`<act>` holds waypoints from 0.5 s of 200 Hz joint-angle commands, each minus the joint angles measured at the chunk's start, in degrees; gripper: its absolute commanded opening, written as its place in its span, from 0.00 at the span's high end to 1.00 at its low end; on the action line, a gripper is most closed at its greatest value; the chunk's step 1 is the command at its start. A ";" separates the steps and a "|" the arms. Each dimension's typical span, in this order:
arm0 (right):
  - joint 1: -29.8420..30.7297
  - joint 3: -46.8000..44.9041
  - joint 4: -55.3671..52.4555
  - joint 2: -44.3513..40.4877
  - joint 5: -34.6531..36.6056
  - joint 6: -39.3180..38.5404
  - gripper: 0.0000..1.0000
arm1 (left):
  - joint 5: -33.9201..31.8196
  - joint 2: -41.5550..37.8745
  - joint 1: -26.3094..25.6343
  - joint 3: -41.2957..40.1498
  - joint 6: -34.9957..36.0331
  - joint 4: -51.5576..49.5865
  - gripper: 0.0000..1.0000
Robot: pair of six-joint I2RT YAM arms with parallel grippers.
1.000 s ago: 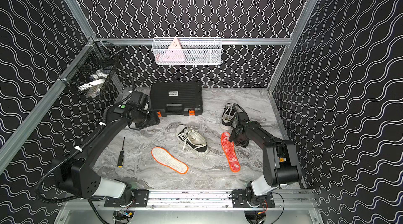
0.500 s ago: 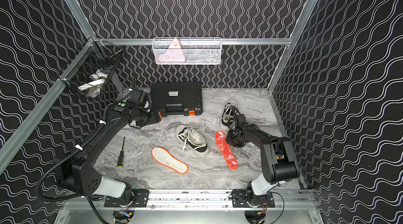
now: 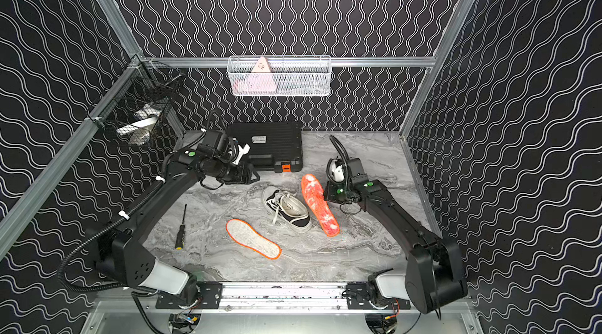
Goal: Insert the insole into the shoe
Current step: Pick up the insole from the center of the board.
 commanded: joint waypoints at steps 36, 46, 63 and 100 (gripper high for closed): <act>8.25 5.15 -4.58 0.92 -8.62 -11.18 1.00 | 23.06 8.63 0.10 4.26 19.27 -3.98 0.33; 9.34 6.63 -6.33 1.84 -8.83 -13.00 1.00 | 23.03 9.11 0.13 4.45 19.23 -3.16 0.35; 10.74 8.12 -7.94 3.09 -8.90 -15.49 1.00 | 24.57 10.04 0.11 4.42 20.59 -3.87 0.38; 11.37 9.16 -6.26 4.44 -10.20 -16.62 1.00 | 26.59 9.50 -1.35 1.27 21.88 -4.25 0.42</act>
